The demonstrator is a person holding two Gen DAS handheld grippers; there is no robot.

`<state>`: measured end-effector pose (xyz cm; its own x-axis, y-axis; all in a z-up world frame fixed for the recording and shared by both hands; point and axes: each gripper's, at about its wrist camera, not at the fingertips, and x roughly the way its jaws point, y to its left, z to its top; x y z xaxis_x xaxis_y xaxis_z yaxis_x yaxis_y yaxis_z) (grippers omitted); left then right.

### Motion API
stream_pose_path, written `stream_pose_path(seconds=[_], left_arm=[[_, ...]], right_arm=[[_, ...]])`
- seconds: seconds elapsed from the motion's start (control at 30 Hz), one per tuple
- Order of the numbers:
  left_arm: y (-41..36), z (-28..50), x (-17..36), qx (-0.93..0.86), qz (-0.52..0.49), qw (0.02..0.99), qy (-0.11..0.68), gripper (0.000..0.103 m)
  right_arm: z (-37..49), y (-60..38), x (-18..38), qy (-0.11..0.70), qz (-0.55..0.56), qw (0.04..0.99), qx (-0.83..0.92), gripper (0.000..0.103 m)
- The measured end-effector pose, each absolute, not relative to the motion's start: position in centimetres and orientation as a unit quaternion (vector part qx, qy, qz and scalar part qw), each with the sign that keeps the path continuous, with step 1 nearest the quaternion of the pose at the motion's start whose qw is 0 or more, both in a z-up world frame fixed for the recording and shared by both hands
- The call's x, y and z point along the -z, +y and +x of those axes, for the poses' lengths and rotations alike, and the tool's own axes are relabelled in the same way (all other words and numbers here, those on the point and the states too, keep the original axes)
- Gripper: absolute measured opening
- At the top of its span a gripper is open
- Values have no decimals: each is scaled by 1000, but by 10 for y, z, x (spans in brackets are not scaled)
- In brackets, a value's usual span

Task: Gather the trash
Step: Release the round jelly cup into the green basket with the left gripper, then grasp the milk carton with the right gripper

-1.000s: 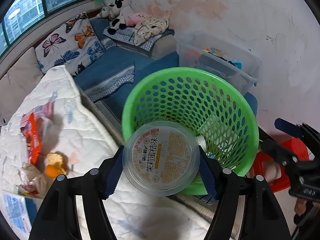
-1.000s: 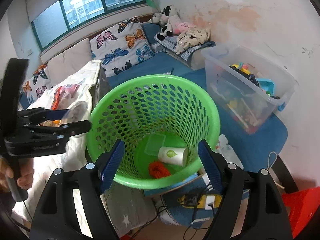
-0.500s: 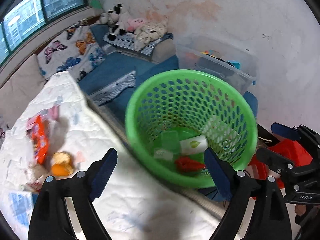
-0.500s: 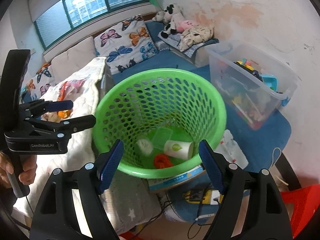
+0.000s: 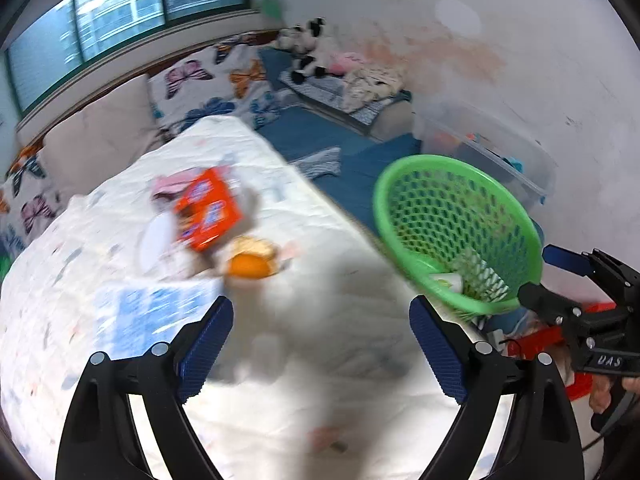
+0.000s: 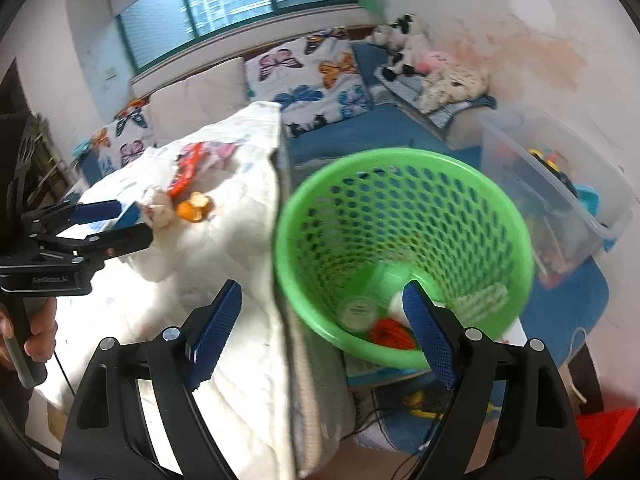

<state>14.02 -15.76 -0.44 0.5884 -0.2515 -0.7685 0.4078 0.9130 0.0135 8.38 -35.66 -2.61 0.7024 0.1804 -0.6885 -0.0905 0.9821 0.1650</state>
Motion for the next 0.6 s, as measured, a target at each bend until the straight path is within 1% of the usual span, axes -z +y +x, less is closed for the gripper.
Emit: stream_pose_path(seconds=[0.13,0.37,0.6], left_arm=[[-118,132,3,156,76,894,413,89],[-60,124,6,96,58,904,413,90],[-11,118,11,53,34,905,421,90]], right_arm=[[94,-332,20,377,44,919,-101,83],[110,-286,10,378,9,912,-157,87],[132,-231,1,378,-36,895,-234,89]])
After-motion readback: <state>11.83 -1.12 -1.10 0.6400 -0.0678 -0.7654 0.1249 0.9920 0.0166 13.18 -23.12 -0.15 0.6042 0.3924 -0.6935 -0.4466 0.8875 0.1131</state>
